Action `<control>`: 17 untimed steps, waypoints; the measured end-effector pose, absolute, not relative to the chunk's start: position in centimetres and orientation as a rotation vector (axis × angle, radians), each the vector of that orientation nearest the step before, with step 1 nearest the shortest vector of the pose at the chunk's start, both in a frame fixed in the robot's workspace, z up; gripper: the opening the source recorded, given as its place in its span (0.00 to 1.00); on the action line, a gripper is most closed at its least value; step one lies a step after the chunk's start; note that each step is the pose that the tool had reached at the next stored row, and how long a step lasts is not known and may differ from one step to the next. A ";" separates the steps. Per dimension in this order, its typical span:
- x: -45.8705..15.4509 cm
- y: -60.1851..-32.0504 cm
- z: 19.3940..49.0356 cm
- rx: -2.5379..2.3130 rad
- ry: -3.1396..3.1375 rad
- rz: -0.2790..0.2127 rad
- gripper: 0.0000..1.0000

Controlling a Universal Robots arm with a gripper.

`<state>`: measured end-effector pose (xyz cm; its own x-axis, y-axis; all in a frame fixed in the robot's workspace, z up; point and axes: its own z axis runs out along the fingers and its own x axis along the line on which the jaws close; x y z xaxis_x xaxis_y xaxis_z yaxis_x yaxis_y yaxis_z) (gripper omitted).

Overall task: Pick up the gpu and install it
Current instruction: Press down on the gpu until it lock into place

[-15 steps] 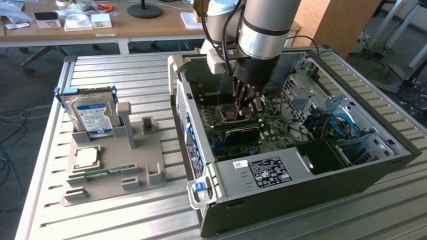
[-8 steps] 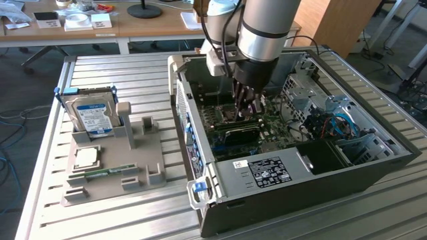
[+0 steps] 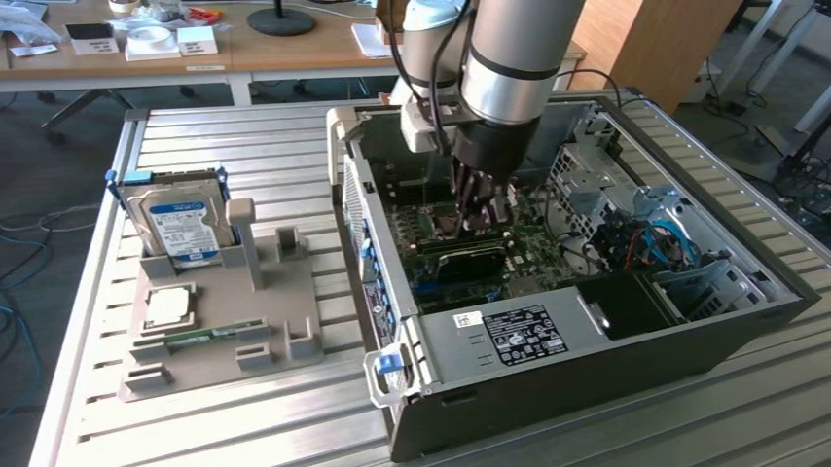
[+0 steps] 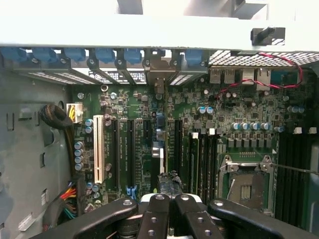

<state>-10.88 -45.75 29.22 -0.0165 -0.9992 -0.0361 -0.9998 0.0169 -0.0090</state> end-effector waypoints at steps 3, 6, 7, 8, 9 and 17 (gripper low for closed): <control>-10.9 -45.8 29.0 -2.180 2.217 0.029 0.11; -10.9 -45.8 28.7 -2.180 2.217 0.030 0.11; -10.9 -45.8 28.5 -2.180 2.217 0.030 0.11; -10.9 -45.8 28.4 -2.180 2.217 0.030 0.11; -10.9 -45.8 28.3 -2.180 2.217 0.030 0.11; -10.9 -45.8 27.6 -2.180 2.217 0.030 0.11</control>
<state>-10.88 -45.76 27.57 -0.0166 -0.9992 -0.0361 -0.9998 0.0169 -0.0089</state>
